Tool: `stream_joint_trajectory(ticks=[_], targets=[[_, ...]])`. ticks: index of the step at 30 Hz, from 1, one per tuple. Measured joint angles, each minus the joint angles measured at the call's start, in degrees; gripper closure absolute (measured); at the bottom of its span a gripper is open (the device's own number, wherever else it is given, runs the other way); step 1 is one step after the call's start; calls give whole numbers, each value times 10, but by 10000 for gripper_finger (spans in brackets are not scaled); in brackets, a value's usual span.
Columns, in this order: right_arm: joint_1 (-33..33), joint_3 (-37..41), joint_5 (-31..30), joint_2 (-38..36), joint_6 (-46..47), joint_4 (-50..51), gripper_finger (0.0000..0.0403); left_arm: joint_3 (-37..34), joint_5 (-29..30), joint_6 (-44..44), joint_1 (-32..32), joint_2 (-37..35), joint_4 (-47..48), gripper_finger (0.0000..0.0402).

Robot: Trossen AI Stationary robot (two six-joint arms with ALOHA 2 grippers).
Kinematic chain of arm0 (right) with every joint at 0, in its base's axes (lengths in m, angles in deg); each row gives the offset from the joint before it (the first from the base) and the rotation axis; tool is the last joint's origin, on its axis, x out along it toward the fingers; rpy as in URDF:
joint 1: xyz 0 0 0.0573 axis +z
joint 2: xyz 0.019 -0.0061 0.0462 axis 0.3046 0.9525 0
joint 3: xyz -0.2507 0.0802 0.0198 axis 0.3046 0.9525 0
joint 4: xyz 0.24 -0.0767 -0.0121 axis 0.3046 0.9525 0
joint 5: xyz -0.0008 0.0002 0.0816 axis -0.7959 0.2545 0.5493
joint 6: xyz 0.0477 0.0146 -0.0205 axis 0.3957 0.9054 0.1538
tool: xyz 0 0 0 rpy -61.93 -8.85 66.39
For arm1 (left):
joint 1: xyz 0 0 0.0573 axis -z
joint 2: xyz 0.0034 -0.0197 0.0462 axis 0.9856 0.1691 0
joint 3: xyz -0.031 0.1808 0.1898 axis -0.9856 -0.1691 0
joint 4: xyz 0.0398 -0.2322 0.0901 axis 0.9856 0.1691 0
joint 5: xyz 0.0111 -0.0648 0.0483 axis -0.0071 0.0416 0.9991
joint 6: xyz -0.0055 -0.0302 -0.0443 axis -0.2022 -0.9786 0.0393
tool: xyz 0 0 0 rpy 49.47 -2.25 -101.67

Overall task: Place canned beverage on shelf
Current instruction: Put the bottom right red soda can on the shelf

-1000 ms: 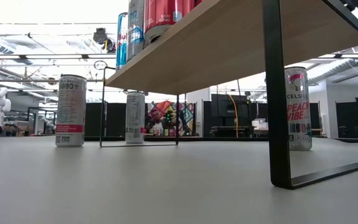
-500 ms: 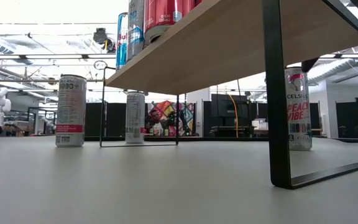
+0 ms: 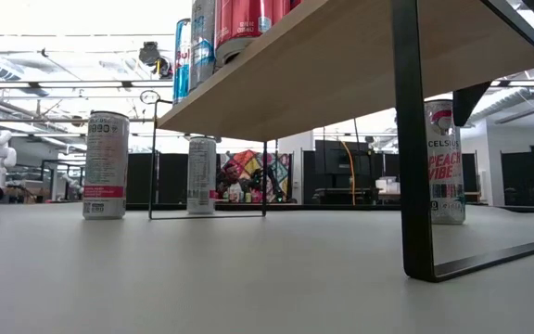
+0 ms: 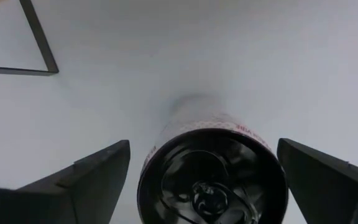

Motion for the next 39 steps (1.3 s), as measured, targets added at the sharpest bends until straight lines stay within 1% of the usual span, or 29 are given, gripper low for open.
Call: stream_joint_trajectory(ticks=[3,5,13,16,19,23,26,31,39], targets=[[0,0,0,1,0,2,27,0,0,-2,1,0,0,43],[0,0,0,1,0,3,37,0,0,-4,3,0,0,43],[0,0,-3,1,20,12,131,0,0,-9,4,0,4,43],[0,0,-3,1,34,10,158,0,-2,-17,4,0,14,43],[1,0,-5,0,52,10,174,0,-3,-30,7,0,27,43],[1,0,-4,-5,85,15,181,0,-4,-30,13,0,30,43],[1,-17,-1,-10,115,45,180,0,-5,-29,18,0,31,43],[1,-79,-2,-13,170,94,181,0,-6,-29,21,0,32,43],[1,-187,-2,-13,311,191,179,0,-10,-23,32,0,25,43]])
